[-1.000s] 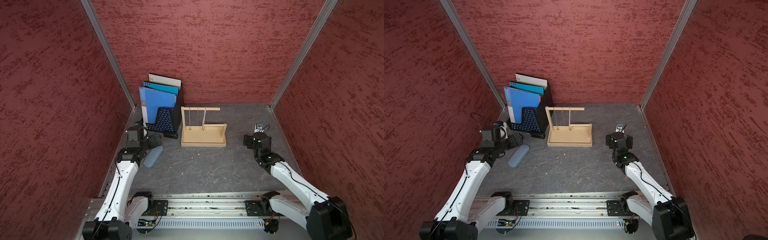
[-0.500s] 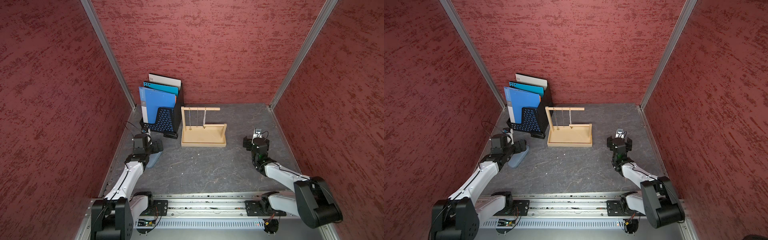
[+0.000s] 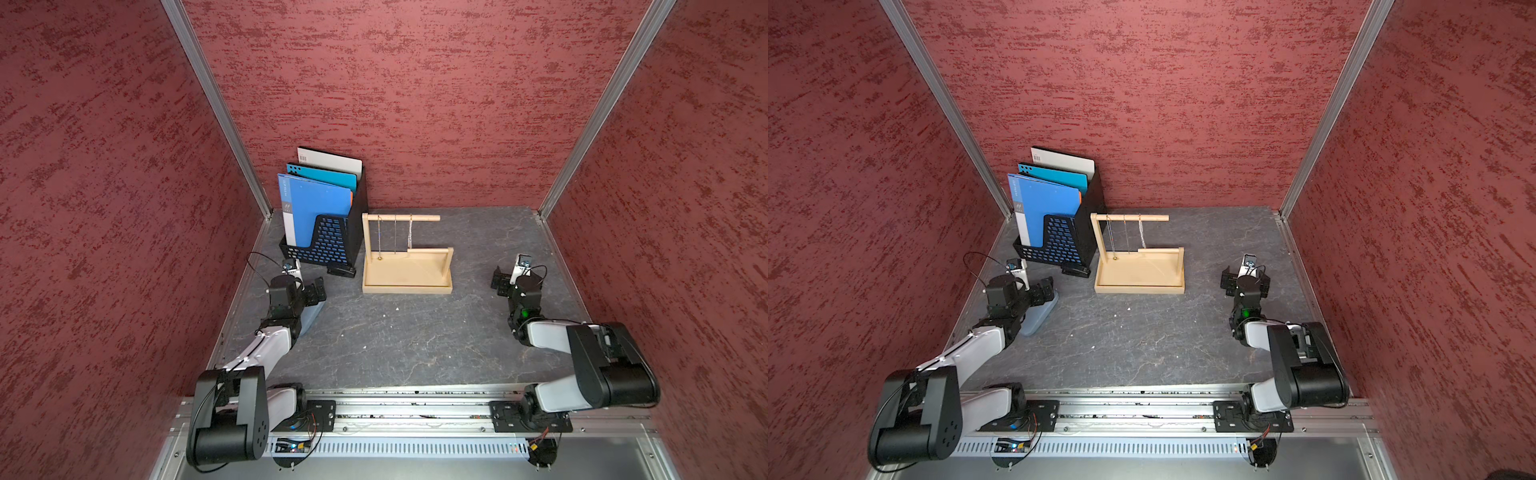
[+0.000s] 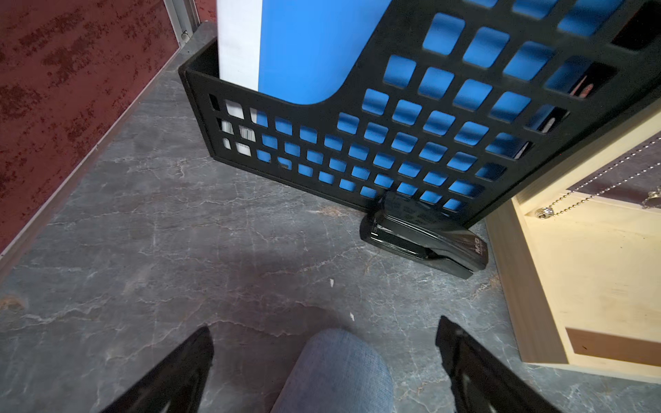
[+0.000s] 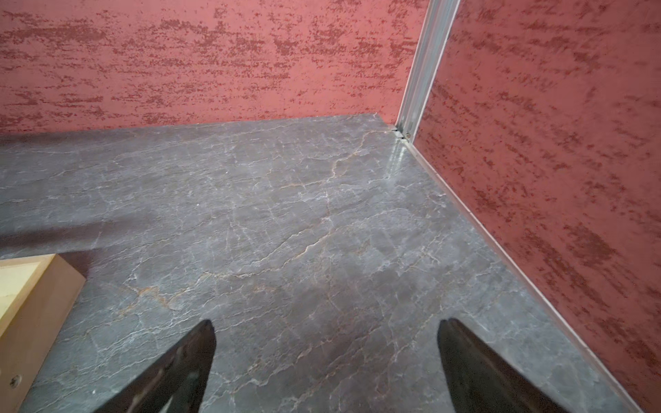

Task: Hang the necklace on the jewelry display stand
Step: Reset both arms

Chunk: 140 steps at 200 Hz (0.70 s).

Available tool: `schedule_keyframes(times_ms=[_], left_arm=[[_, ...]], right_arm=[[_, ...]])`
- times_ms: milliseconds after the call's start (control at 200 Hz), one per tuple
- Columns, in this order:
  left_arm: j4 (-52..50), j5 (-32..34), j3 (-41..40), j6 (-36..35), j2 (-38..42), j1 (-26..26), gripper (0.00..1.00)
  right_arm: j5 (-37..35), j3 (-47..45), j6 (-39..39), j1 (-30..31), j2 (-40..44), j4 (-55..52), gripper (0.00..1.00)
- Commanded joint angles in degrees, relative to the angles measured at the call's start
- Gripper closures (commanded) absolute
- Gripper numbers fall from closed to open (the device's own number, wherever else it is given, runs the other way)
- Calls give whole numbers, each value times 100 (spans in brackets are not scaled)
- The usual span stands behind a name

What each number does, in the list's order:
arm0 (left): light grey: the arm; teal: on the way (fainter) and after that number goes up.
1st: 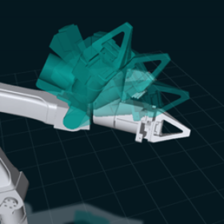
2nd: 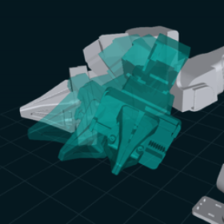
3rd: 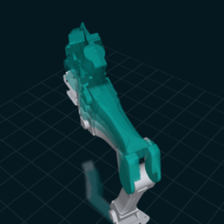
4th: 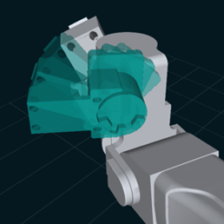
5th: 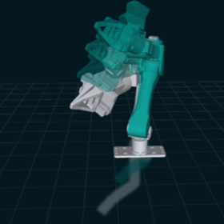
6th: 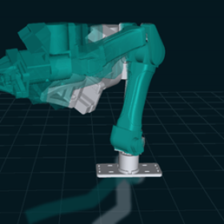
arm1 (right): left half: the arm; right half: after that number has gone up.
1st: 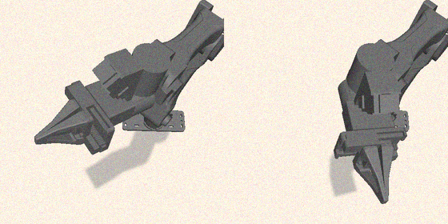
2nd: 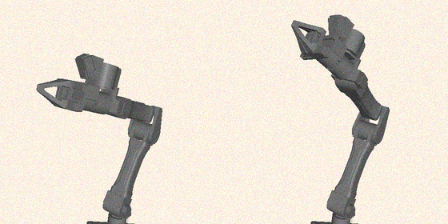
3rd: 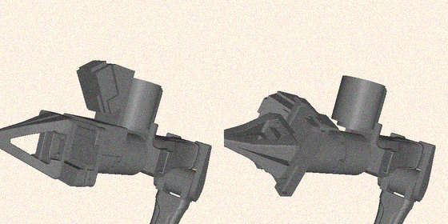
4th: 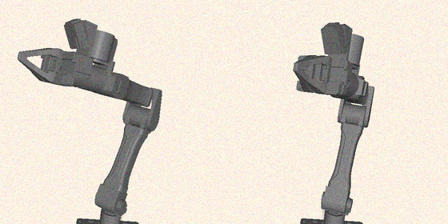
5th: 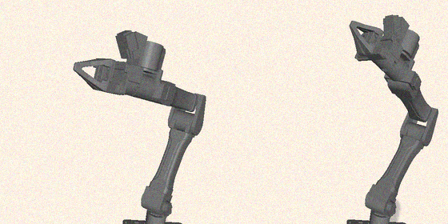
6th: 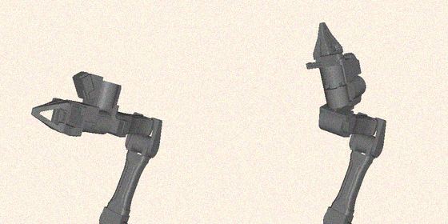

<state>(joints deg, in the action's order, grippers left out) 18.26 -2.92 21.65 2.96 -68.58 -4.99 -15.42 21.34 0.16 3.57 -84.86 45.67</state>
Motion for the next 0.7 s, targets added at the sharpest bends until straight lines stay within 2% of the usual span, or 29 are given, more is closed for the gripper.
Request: schedule_keyframes(times_ms=[0, 135, 371, 556, 666, 696], left_arm=[[1166, -52, -94, -5, -157, -22, 0], [1644, -125, -99, -38, -408, -2, 0], [2556, -566, -29, -209, -1009, 49, 0], [2806, -562, 111, -352, -1578, 147, 0], [3328, -500, 24, -342, -1944, 150, 0], [3157, -502, 55, -332, -1899, 147, 1]], right_arm=[[543, 221, -18, -22, -195, 300, 1], [865, 170, 25, -151, -255, 401, 1], [927, 98, -12, -151, -347, 595, 1], [917, 81, -16, -161, -338, 624, 1], [917, 81, -27, -152, -336, 623, 1], [925, 81, -15, -151, -338, 619, 1]])
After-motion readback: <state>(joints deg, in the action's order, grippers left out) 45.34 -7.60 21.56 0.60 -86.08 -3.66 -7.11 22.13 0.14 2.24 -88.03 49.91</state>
